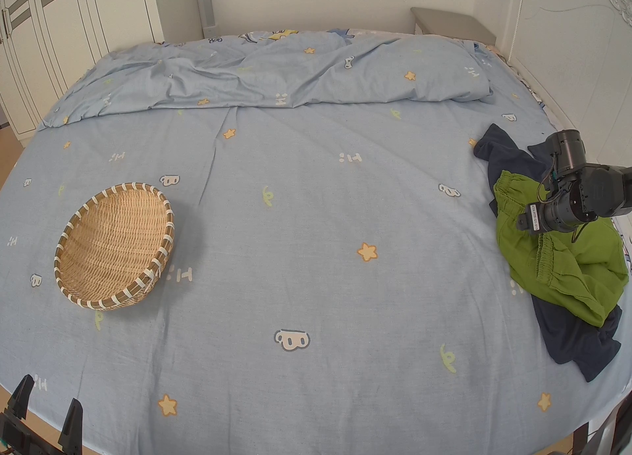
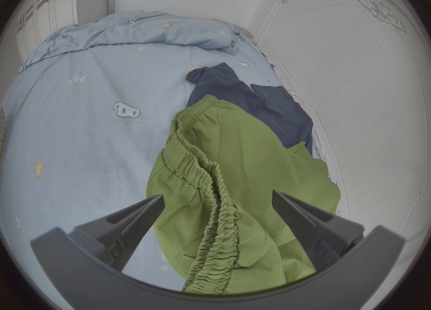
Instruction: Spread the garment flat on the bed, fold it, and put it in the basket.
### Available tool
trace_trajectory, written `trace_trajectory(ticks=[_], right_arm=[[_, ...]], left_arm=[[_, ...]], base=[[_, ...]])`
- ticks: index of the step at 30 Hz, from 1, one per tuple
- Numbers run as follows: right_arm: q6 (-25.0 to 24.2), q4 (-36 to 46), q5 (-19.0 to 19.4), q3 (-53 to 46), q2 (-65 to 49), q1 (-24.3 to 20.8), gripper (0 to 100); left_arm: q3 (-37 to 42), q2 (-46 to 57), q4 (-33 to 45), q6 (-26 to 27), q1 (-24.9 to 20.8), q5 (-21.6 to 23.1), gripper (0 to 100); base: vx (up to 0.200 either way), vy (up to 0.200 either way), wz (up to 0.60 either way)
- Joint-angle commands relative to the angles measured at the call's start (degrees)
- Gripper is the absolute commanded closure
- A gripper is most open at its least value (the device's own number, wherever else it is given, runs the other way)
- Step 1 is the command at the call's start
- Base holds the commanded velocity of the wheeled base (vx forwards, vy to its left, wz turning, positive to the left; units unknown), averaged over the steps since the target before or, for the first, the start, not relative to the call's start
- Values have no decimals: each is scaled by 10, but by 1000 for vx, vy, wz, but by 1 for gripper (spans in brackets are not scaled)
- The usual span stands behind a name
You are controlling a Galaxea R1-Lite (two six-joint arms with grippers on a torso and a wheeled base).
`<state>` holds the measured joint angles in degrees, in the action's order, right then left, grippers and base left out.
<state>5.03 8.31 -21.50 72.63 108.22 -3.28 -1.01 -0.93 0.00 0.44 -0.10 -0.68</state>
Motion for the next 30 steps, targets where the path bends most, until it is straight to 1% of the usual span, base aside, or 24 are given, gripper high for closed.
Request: trace_trajectory(ticks=[1,11,12,20,25,29,30], right_arm=[[1,3,0,1,15,3,0],[1,4,0,-4,16,10,0],[0,3,0,-3,17,10,100],[-1,1,1,-2,29,19,100],[-1,7,8,3,27,18,100],[-6,37,10,22,-14,12,100],[-10,56,10,31,-35,11,100]], left_arm=[[10,1,0,0,0,0,0],[10,1,0,0,-1,0,0],[10,1,0,0,0,0,0],[10,1,0,0,0,0,0],[10,1,0,0,0,0,0],[10,1,0,0,0,0,0],[10,1,0,0,0,0,0]], base=[[0,0,0],[0,0,0],[0,0,0],[0,0,0],[0,0,0],[0,0,0],[0,0,0]])
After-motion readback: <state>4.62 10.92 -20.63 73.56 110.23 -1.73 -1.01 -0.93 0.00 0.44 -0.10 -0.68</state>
